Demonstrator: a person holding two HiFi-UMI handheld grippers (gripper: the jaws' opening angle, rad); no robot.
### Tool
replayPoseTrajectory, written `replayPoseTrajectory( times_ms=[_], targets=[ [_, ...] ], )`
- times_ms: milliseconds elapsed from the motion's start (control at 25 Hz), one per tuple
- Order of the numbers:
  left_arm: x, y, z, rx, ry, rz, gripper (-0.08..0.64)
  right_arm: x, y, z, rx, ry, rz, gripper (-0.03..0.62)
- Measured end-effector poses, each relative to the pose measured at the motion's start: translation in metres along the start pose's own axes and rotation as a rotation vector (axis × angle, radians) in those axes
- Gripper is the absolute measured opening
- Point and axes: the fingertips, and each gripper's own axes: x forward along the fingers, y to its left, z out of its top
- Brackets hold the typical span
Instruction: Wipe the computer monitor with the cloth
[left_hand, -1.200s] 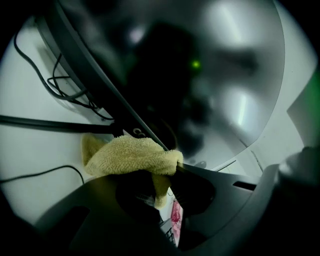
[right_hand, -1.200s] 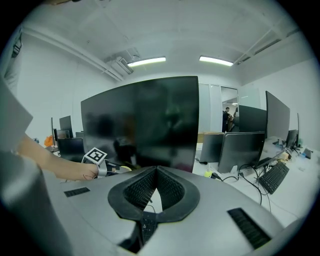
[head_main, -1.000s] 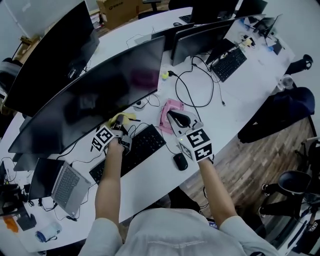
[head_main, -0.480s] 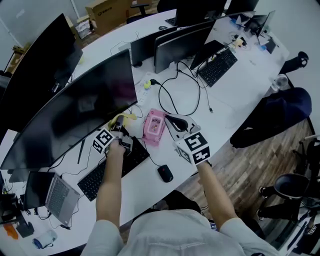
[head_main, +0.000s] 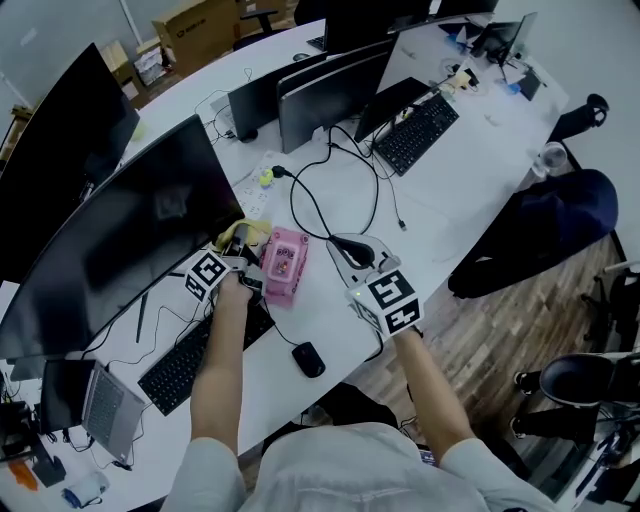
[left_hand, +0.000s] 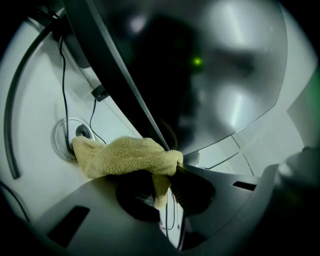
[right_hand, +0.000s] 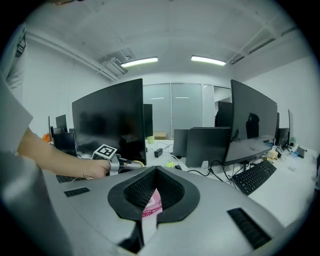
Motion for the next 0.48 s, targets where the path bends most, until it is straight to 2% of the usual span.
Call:
replayPoseTrajectory(
  times_ms=[200,360,400,480],
  targets=[
    [0.025,-0.013,-0.015,-0.029,0.004,-0.026,0.060,-0.019,-0.014,-0.010,0.001,0.012,-0.028,0.028],
    [0.038,-0.042,-0.026,-0.051,0.006,-0.116,0.060,-0.042,-0.021,-0.013,0.001,0.020,-0.067,0.028],
    [0.038,-0.052,-0.032,-0.037,0.018,-0.146,0.060,-0.048,-0.022,-0.014,0.002,0.023,-0.078,0.028],
    [0.032,-0.074,-0.042,0.040,0.045,-0.199,0.060,-0.060,-0.020,-0.014,0.004,0.020,-0.096,0.028]
  ],
)
